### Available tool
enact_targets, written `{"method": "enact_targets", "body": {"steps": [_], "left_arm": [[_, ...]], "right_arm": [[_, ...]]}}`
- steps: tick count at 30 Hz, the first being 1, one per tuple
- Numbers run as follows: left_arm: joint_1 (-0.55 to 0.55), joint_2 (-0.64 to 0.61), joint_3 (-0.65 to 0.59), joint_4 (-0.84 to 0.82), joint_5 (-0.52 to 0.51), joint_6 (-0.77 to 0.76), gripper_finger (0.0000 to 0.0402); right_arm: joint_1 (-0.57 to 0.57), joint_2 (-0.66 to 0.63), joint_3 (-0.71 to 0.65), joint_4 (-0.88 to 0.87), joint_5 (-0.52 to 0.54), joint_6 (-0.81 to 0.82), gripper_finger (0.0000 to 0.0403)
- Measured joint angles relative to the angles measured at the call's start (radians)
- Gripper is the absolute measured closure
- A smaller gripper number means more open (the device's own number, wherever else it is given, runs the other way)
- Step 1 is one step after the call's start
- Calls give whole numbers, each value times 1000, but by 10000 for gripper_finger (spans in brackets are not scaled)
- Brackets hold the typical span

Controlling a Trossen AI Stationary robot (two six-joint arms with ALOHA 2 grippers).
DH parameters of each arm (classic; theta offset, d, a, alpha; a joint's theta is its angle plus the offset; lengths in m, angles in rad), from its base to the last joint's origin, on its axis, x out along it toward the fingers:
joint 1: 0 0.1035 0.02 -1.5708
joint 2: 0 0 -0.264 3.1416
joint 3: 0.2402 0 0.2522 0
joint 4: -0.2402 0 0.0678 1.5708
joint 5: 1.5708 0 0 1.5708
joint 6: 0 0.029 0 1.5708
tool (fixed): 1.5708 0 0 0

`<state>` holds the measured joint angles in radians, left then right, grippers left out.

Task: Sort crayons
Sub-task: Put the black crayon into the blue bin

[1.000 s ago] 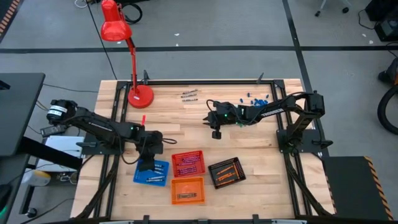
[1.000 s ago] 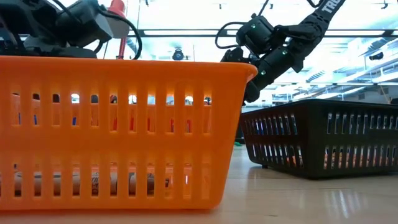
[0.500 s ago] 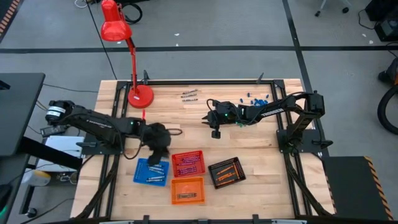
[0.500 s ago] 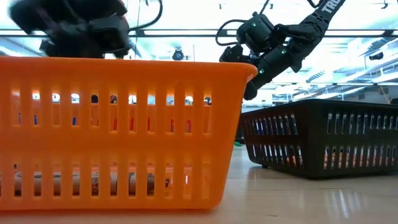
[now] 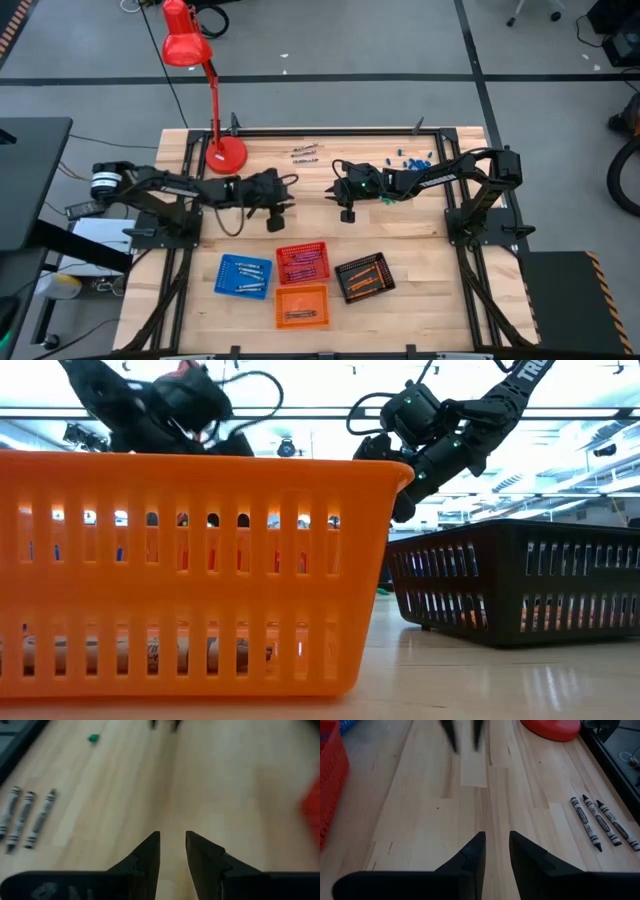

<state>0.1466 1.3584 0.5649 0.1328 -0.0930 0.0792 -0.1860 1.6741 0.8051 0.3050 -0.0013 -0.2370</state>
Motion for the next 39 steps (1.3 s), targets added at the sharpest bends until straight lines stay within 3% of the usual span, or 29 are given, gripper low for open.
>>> {"method": "enact_targets", "body": {"steps": [5,9,16,28,39], "left_arm": [[115,104,0,112,7,110,299],[205,168,4,195,77,131,299],[319,266,76,193,148,160,299],[421,449,255,215,153,257,299],[473,575,358,200,245,254,299]], "right_arm": [[0,0,0,4,0,-1,312],[0,0,0,6,0,-1,312],[-1,0,0,16,0,-3,312],[-1,0,0,12,0,-9,312],[-1,0,0,13,0,-13,312]]}}
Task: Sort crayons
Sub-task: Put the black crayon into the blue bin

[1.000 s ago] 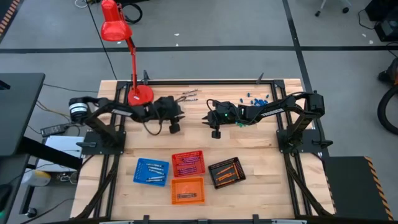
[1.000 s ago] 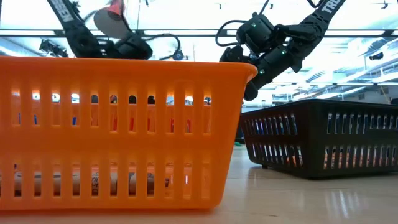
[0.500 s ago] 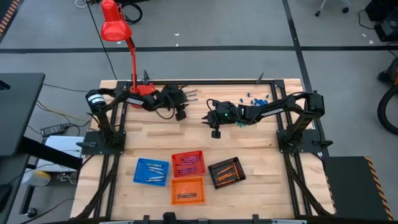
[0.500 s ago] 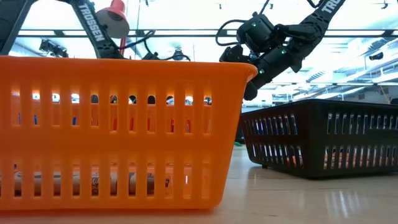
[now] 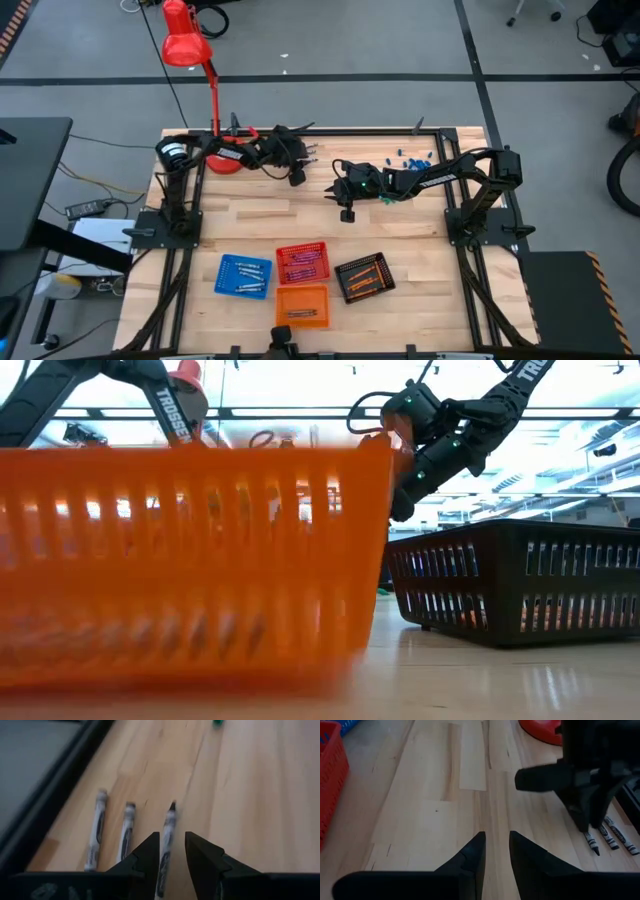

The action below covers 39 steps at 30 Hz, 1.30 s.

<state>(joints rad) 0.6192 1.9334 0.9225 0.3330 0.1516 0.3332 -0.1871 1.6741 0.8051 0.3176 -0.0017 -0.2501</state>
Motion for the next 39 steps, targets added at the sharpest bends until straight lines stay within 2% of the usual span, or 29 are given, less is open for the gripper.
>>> {"method": "enact_targets", "body": {"steps": [14,22,27,39], "left_arm": [[-6,21,48,-99,-15,-5,300],[-6,21,133,-311,-32,-4,347],[-8,16,139,-345,-49,-5,388],[-35,1,138,-376,-91,-33,388]], "right_arm": [[0,0,0,-1,0,-15,312],[2,0,0,-1,-2,-15,312],[2,0,0,0,-23,-15,312],[2,0,0,-6,-26,-15,312]]}}
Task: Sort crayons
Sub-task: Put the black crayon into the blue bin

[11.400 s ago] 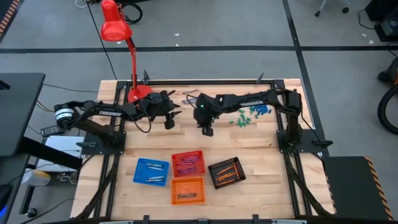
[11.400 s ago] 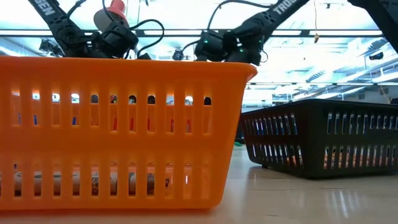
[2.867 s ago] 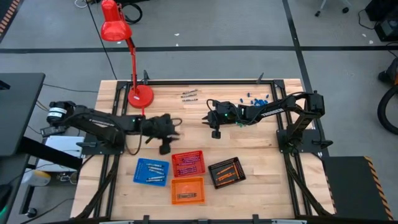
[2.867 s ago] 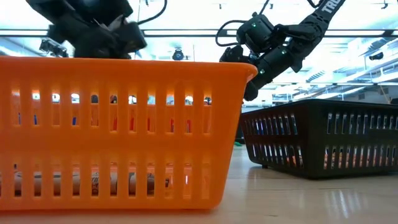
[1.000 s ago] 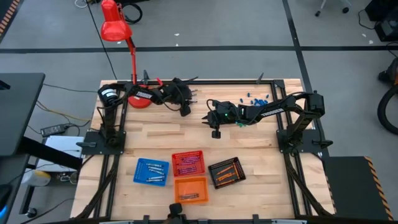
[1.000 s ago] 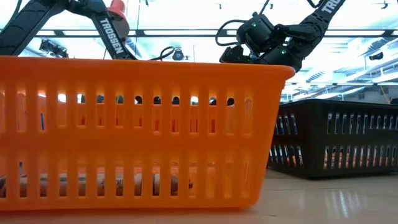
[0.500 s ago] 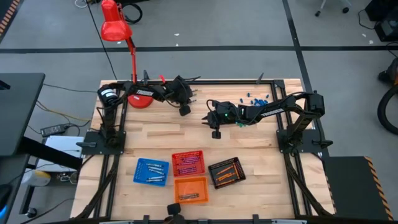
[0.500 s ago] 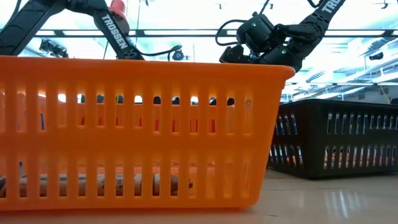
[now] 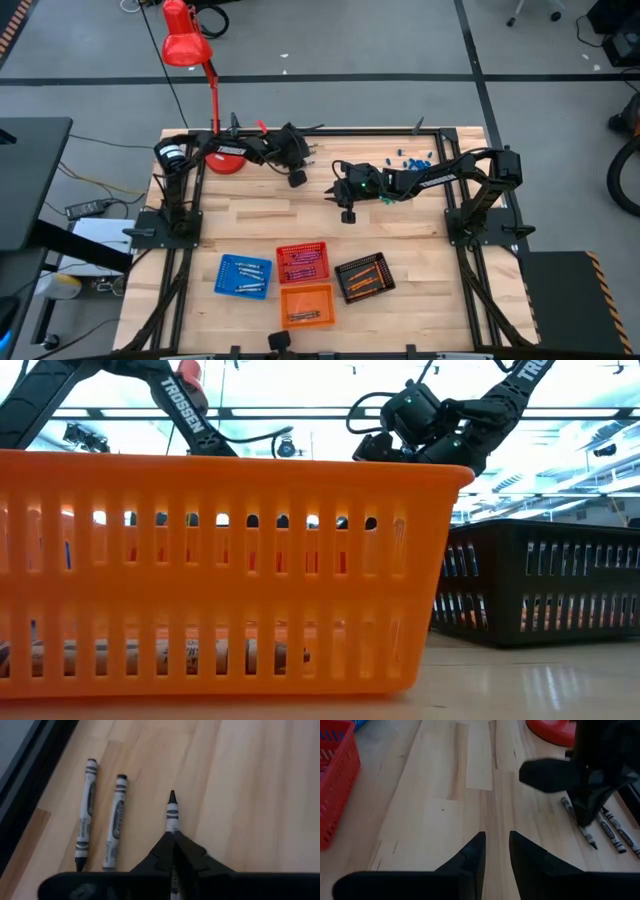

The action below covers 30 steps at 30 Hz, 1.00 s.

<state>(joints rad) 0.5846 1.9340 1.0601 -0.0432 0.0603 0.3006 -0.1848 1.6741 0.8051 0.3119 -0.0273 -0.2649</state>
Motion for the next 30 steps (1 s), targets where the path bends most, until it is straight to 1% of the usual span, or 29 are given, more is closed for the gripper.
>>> {"method": "enact_targets", "body": {"steps": [3,8,13,17,19,22,26,28,30], "left_arm": [[-6,-16,0,-45,-3,-2,391],[-16,-78,-10,-124,-8,-2,391],[-26,-179,-6,-142,-10,-1,391],[-38,-263,-6,-227,-11,3,390],[-36,-290,-5,-252,-31,6,390],[-9,-284,-6,-266,-43,8,389],[40,-231,-5,-261,-45,-4,388],[64,-191,-5,-258,-45,-8,379],[86,-161,-6,-257,-45,-2,361]], "right_arm": [[0,0,0,-8,0,0,312],[0,0,0,-16,0,0,312],[0,0,0,-22,0,7,312],[0,0,0,-24,0,8,312],[0,0,0,-15,0,8,312],[2,0,0,1,-1,13,312],[11,0,0,3,-4,23,312],[16,0,0,8,-3,23,312],[19,0,0,13,-3,22,312]]}}
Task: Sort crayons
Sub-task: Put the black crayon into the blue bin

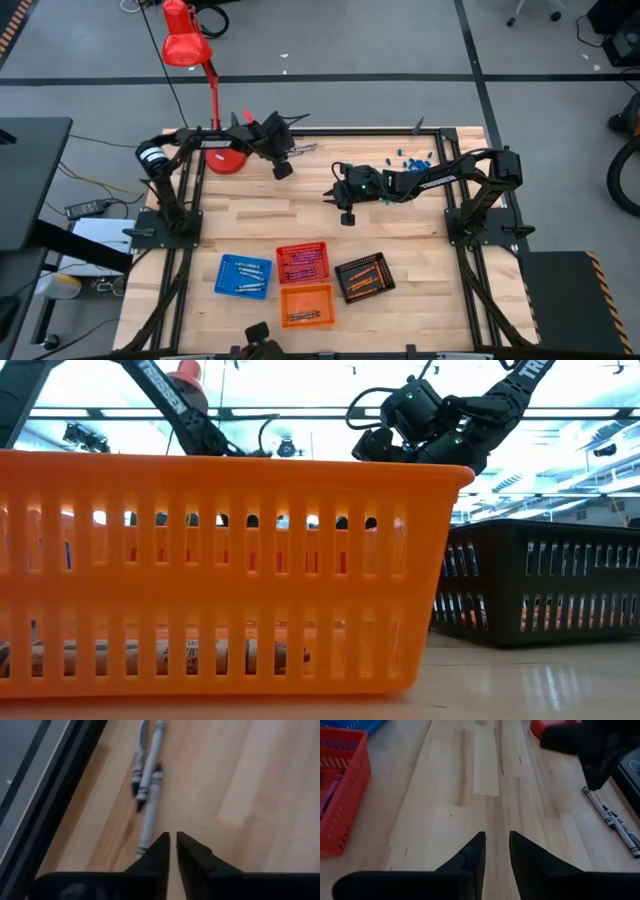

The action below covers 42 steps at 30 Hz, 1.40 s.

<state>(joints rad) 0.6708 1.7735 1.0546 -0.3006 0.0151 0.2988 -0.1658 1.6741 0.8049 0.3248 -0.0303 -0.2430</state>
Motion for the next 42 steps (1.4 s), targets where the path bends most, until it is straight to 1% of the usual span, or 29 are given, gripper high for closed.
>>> {"method": "enact_targets", "body": {"steps": [6,9,11,14,17,20,22,29,32,35,42], "left_arm": [[42,62,1,70,0,18,282],[55,84,1,94,2,27,248],[58,97,1,104,4,31,234],[62,116,4,112,11,35,229],[64,130,6,112,19,35,235],[64,131,7,99,36,35,253],[65,129,7,89,56,34,272],[68,130,7,54,66,63,352],[68,130,8,41,65,80,376],[67,128,7,29,64,113,382],[66,97,1,12,55,117,372]], "right_arm": [[0,0,0,12,0,-3,312],[0,0,0,17,0,-6,312],[0,0,0,17,1,-12,312],[0,0,0,17,1,-15,312],[0,0,0,16,1,-16,312],[0,0,0,15,1,-22,312],[0,0,0,15,1,-22,312],[0,0,0,15,2,-22,312],[0,0,0,15,2,-22,312],[0,0,0,15,4,-22,312],[0,0,0,12,4,-22,312]]}}
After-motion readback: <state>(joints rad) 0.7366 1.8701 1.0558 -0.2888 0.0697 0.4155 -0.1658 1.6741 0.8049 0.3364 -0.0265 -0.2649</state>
